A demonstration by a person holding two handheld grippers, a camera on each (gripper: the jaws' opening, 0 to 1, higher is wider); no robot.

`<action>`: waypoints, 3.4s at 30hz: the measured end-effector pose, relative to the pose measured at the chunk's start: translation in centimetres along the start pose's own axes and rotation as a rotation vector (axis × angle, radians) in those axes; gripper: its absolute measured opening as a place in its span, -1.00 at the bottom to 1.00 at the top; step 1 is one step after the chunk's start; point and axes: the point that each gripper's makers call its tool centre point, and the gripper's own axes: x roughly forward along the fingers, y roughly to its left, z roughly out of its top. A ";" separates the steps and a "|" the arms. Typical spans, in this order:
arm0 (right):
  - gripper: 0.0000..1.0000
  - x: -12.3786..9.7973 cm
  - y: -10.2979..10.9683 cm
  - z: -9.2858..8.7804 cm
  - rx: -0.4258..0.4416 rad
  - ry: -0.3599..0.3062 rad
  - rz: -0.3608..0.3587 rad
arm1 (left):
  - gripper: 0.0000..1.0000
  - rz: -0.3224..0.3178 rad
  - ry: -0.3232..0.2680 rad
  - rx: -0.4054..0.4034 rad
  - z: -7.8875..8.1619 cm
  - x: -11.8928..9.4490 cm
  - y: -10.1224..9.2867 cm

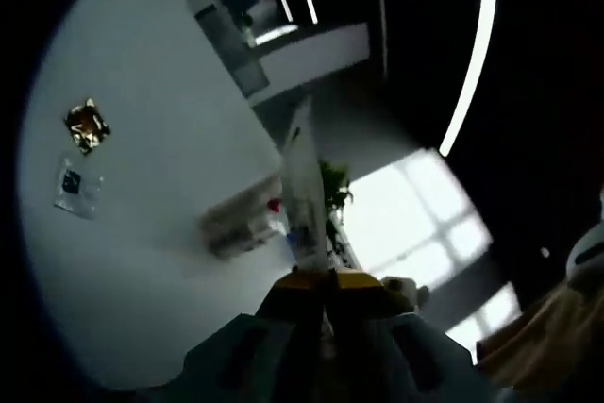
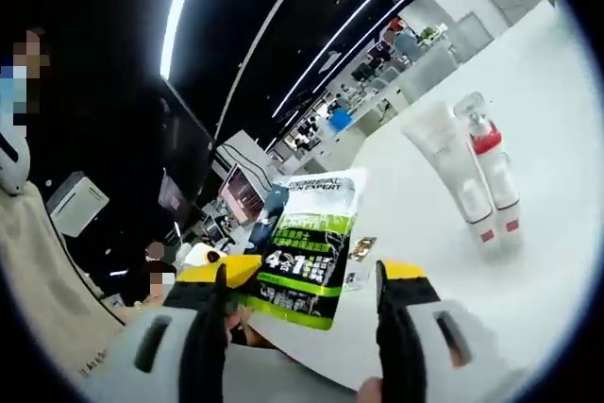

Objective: Arrange the skincare products in the storage area until every visible bottle or jar stands upright without overlapping.

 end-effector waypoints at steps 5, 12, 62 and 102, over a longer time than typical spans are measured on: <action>0.48 -0.4 -1.5 -0.4 -0.053 0.045 -0.050 | -1.00 0.041 0.013 -0.015 0.0 1.0 1.9; 0.61 -1.5 -3.8 -0.9 -0.114 0.099 -0.124 | -1.00 0.094 0.036 -0.043 -0.2 2.4 4.6; 0.96 -5.2 -8.5 -1.1 -0.180 0.159 -0.319 | -0.40 0.590 0.453 0.835 -1.8 3.8 18.1; 0.95 -5.4 -8.9 -1.2 -0.189 0.161 -0.327 | 0.22 0.530 0.638 1.045 -1.7 7.3 19.8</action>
